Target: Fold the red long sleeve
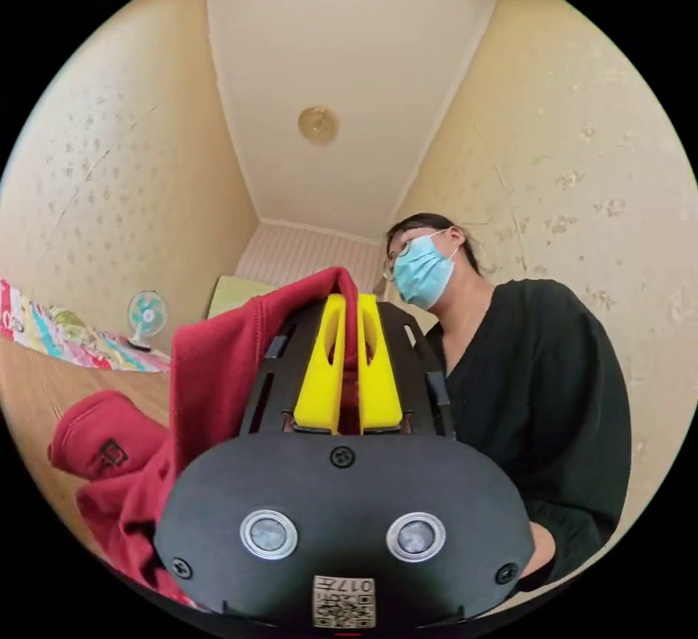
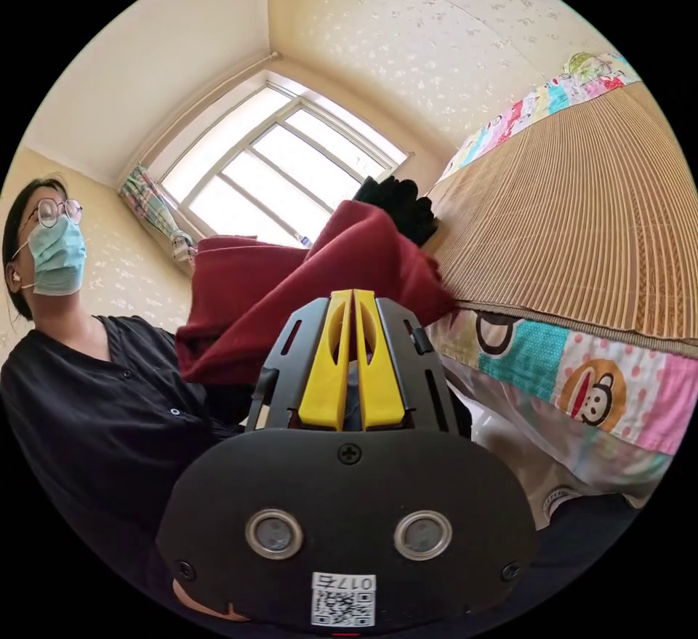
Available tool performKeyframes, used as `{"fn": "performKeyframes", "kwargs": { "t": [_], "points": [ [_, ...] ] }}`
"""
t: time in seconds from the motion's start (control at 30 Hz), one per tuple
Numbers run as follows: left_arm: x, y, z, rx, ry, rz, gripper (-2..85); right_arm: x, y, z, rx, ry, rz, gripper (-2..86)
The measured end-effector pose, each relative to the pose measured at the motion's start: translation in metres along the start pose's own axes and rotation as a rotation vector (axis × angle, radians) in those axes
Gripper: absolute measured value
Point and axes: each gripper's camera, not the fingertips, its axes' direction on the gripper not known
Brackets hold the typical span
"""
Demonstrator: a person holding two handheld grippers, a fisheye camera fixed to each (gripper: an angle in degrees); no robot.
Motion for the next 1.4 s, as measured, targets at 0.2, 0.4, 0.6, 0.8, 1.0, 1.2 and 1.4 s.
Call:
{"fn": "performKeyframes", "kwargs": {
  "t": [0.2,0.4,0.6,0.8,1.0,1.2,1.4],
  "points": [
    [-0.039,-0.023,-0.010,0.479,0.692,0.070,0.4,-0.005,0.017,-0.043,0.023,-0.002,-0.036,2.2],
    [-0.038,-0.027,0.083,0.416,0.953,-0.045,0.3,-0.014,0.024,-0.060,0.025,-0.075,-0.098,11.2],
    [-0.028,-0.022,0.171,0.286,1.042,-0.209,0.1,-0.025,0.028,-0.059,0.005,-0.133,-0.138,16.9],
    [-0.021,-0.027,0.208,0.152,1.001,-0.268,-0.1,-0.014,0.037,-0.056,-0.208,-0.395,-0.128,16.5],
    [-0.019,-0.034,0.226,0.101,0.939,-0.261,-0.3,0.001,0.070,-0.041,-0.397,-0.898,-0.104,5.4],
    [-0.006,-0.071,0.213,-0.067,0.584,-0.213,-0.3,-0.022,0.048,-0.168,-0.083,-0.536,-0.170,2.5],
    [0.039,-0.118,0.187,-0.225,0.083,-0.098,-0.1,-0.153,0.007,-0.347,0.330,-0.280,-0.519,1.7]
  ]
}}
